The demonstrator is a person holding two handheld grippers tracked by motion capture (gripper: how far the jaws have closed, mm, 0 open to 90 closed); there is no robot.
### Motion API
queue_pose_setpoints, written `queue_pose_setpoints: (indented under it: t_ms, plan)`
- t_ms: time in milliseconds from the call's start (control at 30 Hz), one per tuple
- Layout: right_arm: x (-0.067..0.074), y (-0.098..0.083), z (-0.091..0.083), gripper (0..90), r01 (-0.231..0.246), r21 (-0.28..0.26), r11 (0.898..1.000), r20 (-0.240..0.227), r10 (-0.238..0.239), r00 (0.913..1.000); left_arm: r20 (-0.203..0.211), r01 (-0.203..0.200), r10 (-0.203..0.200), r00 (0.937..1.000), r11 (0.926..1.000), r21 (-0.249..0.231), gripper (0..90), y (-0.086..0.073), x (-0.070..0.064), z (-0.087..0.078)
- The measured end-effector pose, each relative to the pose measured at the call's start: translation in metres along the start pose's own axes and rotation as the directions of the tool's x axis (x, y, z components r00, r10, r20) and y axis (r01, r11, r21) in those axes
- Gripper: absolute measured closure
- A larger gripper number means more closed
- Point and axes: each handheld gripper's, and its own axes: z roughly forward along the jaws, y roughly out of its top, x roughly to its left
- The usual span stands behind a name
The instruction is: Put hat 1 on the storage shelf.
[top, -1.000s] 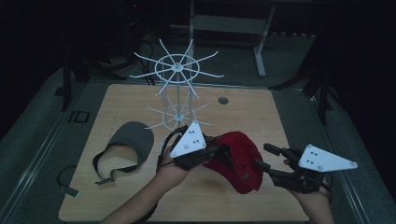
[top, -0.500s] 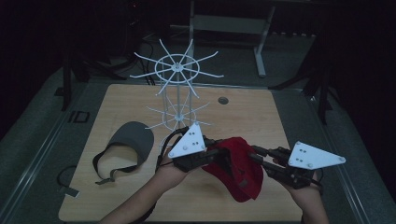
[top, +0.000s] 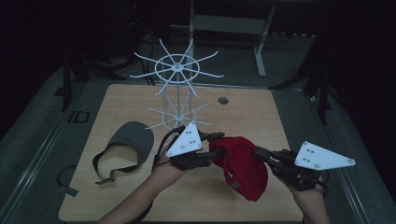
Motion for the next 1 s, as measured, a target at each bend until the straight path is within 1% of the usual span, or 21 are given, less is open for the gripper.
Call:
queue_pose_setpoints:
  t_ms: [33, 67, 100, 133, 200, 267, 300, 333, 367, 400, 433, 467, 533, 600, 700, 733, 833, 900, 933, 967, 1000]
  plan:
    - [-0.001, 0.000, -0.001, 88.7, -0.006, 0.003, 1.000, 0.008, 0.006, 1.0000, -0.016, -0.008, 0.008, 0.9998, 0.9999, 0.011, 56.4, -0.001, -0.001, -0.001]
    - [-0.002, 0.000, -0.001, 88.7, -0.009, 0.005, 1.000, 0.021, 0.009, 0.9997, -0.016, -0.008, 0.008, 0.9998, 0.9999, 0.011, 54.4, -0.001, -0.001, -0.001]
    - [-0.002, 0.000, -0.001, 88.7, -0.009, 0.005, 1.000, 0.021, 0.009, 0.9997, -0.023, -0.001, 0.002, 0.9997, 0.9999, 0.010, 54.4, -0.002, -0.001, -0.002]
    - [-0.003, 0.000, -0.002, 88.7, -0.021, 0.007, 1.000, 0.037, 0.021, 0.9991, -0.036, 0.003, -0.002, 0.9993, 0.9999, 0.010, 54.3, -0.004, 0.000, -0.005]
    - [-0.004, 0.000, -0.002, 88.7, -0.024, 0.004, 1.000, 0.045, 0.024, 0.9987, -0.048, 0.006, -0.005, 0.9989, 0.9999, 0.009, 54.3, -0.004, 0.000, -0.006]
    - [-0.006, 0.000, -0.004, 88.7, -0.038, -0.003, 0.999, 0.062, 0.038, 0.9973, -0.055, 0.020, -0.020, 0.9983, 0.9998, 0.003, 54.3, -0.006, 0.002, -0.009]
    - [-0.007, 0.000, -0.005, 88.7, -0.043, -0.004, 0.999, 0.068, 0.043, 0.9967, -0.084, 0.018, -0.017, 0.9963, 0.9998, 0.002, 54.3, -0.006, 0.002, -0.012]
    - [-0.007, 0.000, -0.006, 88.7, -0.043, -0.002, 0.999, 0.078, 0.043, 0.9961, -0.084, 0.018, -0.017, 0.9963, 0.9998, 0.002, 54.3, -0.006, 0.002, -0.012]
    - [-0.007, 0.001, -0.006, 88.7, -0.045, -0.002, 0.999, 0.090, 0.045, 0.9949, -0.096, 0.018, -0.017, 0.9952, 0.9998, 0.005, 54.3, -0.007, 0.002, -0.015]
    - [-0.007, 0.001, -0.006, 88.7, -0.045, -0.002, 0.999, 0.090, 0.045, 0.9949, -0.096, 0.018, -0.017, 0.9952, 0.9998, 0.005, 54.2, -0.007, 0.002, -0.015]
    - [-0.008, 0.001, -0.007, 88.7, -0.050, -0.002, 0.999, 0.094, 0.050, 0.9943, -0.109, 0.018, -0.017, 0.9938, 0.9998, 0.006, 53.6, -0.008, 0.002, -0.017]
    - [-0.008, 0.001, -0.007, 88.7, -0.050, -0.002, 0.999, 0.094, 0.050, 0.9943, -0.115, 0.021, -0.020, 0.9931, 0.9998, 0.005, 51.2, -0.009, 0.003, -0.019]
    - [-0.010, 0.002, -0.009, 88.7, -0.057, -0.009, 0.998, 0.106, 0.058, 0.9927, -0.135, 0.026, -0.025, 0.9906, 0.9996, 0.009, 50.9, -0.015, 0.003, -0.028]
    - [-0.011, 0.003, -0.010, 88.7, -0.061, -0.013, 0.998, 0.115, 0.062, 0.9915, -0.136, 0.030, -0.028, 0.9903, 0.9995, 0.009, 50.7, -0.018, 0.003, -0.031]
    - [-0.015, 0.007, -0.014, 88.7, -0.077, -0.032, 0.997, 0.129, 0.080, 0.9885, -0.150, 0.060, -0.057, 0.9871, 0.9981, 0.012, 50.7, -0.030, 0.002, -0.042]
    - [-0.016, 0.009, -0.014, 88.7, -0.078, -0.037, 0.996, 0.137, 0.082, 0.9871, -0.150, 0.060, -0.057, 0.9871, 0.9981, 0.012, 50.7, -0.030, 0.002, -0.042]
    - [-0.018, 0.014, -0.016, 88.7, -0.084, -0.055, 0.995, 0.155, 0.091, 0.9837, -0.161, 0.057, -0.054, 0.9856, 0.9982, 0.018, 50.6, -0.041, -0.005, -0.050]
    - [-0.020, 0.019, -0.017, 88.7, -0.083, -0.072, 0.994, 0.167, 0.094, 0.9815, -0.159, 0.060, -0.057, 0.9857, 0.9980, 0.017, 48.9, -0.044, -0.007, -0.053]
    - [-0.021, 0.021, -0.017, 88.7, -0.087, -0.077, 0.993, 0.171, 0.099, 0.9802, -0.152, 0.072, -0.068, 0.9860, 0.9972, 0.019, 48.9, -0.050, -0.009, -0.058]
    - [-0.021, 0.021, -0.017, 88.7, -0.087, -0.077, 0.993, 0.171, 0.099, 0.9802, -0.152, 0.072, -0.068, 0.9860, 0.9972, 0.019, 48.8, -0.050, -0.009, -0.058]
    - [-0.023, 0.027, -0.018, 88.7, -0.085, -0.090, 0.992, 0.182, 0.100, 0.9783, -0.149, 0.079, -0.076, 0.9859, 0.9967, 0.014, 47.8, -0.054, -0.011, -0.060]
